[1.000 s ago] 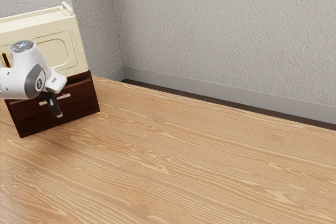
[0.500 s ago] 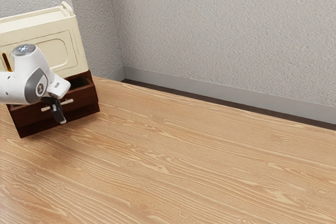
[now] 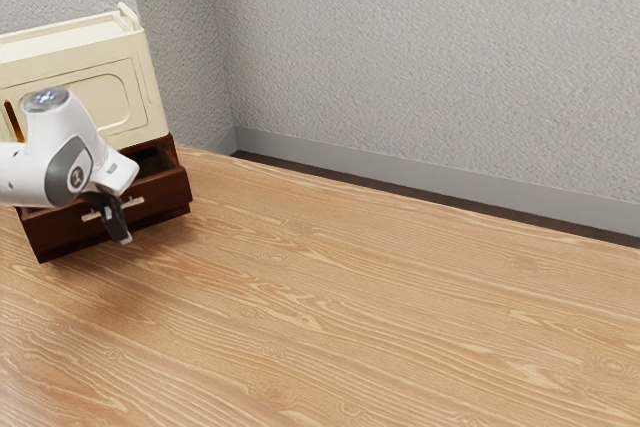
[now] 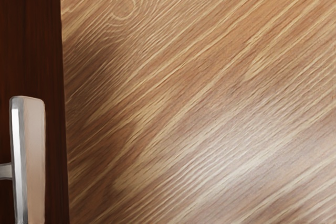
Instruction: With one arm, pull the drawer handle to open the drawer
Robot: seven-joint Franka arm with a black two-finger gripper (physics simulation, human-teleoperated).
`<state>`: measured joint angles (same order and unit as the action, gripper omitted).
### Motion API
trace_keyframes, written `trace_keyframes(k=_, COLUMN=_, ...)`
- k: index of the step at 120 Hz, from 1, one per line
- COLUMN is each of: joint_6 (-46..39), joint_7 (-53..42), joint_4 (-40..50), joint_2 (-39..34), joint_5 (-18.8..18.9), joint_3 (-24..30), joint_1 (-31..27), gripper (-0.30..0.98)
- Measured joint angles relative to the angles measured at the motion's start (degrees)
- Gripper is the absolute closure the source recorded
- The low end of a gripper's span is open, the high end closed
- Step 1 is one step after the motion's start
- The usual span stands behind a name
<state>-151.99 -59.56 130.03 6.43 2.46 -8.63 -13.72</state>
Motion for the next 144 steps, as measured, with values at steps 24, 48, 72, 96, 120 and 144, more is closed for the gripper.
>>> trace_keyframes(k=24, joint_6=-0.64, joint_7=0.67, joint_4=2.73, joint_2=-2.34, joint_5=-0.02, joint_3=0.22, joint_1=1.11, gripper=0.02)
trace_keyframes(k=48, joint_6=-1.21, joint_7=1.37, joint_4=4.9, joint_2=-4.0, joint_5=0.03, joint_3=1.57, joint_1=0.71, gripper=0.0)
trace_keyframes(k=72, joint_6=-1.61, joint_7=2.35, joint_4=7.47, joint_2=-6.42, joint_5=0.03, joint_3=2.78, joint_1=0.51, gripper=0.02)
trace_keyframes(k=96, joint_6=-2.0, joint_7=3.6, joint_4=9.44, joint_2=-8.16, joint_5=0.21, joint_3=4.46, joint_1=-0.93, gripper=0.04)
trace_keyframes(k=120, joint_6=-2.17, joint_7=4.66, joint_4=9.49, joint_2=-9.72, joint_5=0.07, joint_3=4.56, joint_1=-0.47, gripper=0.05)
trace_keyframes(k=144, joint_6=-1.21, joint_7=5.46, joint_4=8.89, joint_2=-12.36, joint_5=0.15, joint_3=4.64, joint_1=1.4, gripper=0.02)
